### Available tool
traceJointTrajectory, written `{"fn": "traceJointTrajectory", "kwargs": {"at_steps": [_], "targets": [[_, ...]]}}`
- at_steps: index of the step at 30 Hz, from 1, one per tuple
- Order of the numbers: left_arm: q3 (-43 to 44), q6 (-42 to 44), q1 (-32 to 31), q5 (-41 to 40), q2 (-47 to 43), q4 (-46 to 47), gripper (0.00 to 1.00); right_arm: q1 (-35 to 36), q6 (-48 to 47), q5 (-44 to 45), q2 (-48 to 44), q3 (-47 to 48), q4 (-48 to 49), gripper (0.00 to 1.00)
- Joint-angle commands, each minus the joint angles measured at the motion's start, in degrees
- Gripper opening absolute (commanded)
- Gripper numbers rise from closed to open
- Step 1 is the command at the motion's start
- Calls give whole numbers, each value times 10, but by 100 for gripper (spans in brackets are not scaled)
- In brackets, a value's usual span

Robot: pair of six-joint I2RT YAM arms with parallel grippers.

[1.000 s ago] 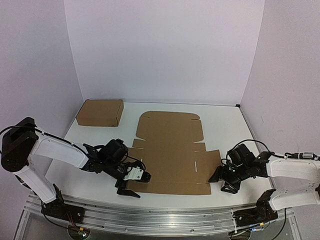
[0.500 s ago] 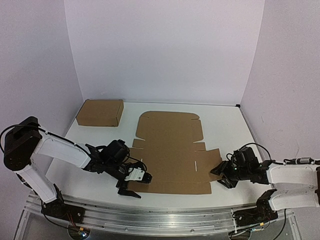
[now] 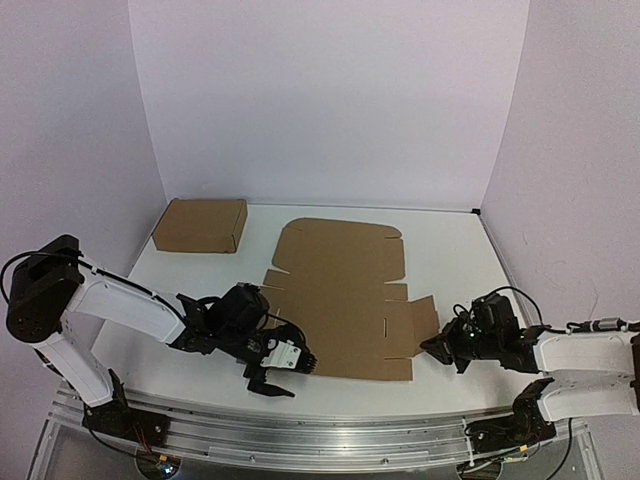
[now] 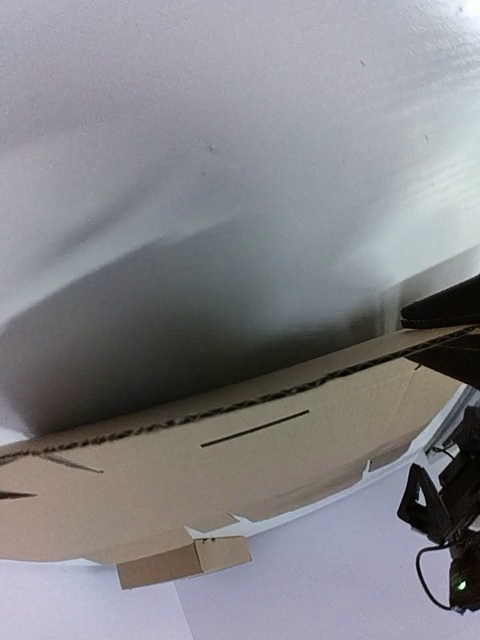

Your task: Fold the paper box

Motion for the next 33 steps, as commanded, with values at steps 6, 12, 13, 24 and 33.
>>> {"fn": "traceJointTrajectory", "kwargs": {"at_steps": [6,12,13,24,33], "targets": [[14,25,-50,-204,-11,112,100,-3,24,-86,-25,101,-166,0],[17,65,-50,-272,2,149,93,-3,-4,-121,-2,120,-177,0],[17,69,-50,-280,5,153,91,-3,-9,-128,2,123,-178,0],[49,45,-50,-245,3,79,18,-13,-45,-146,11,147,-202,0],[147,-101,-40,-121,34,-133,0,-15,-290,-23,15,337,-507,44]]}}
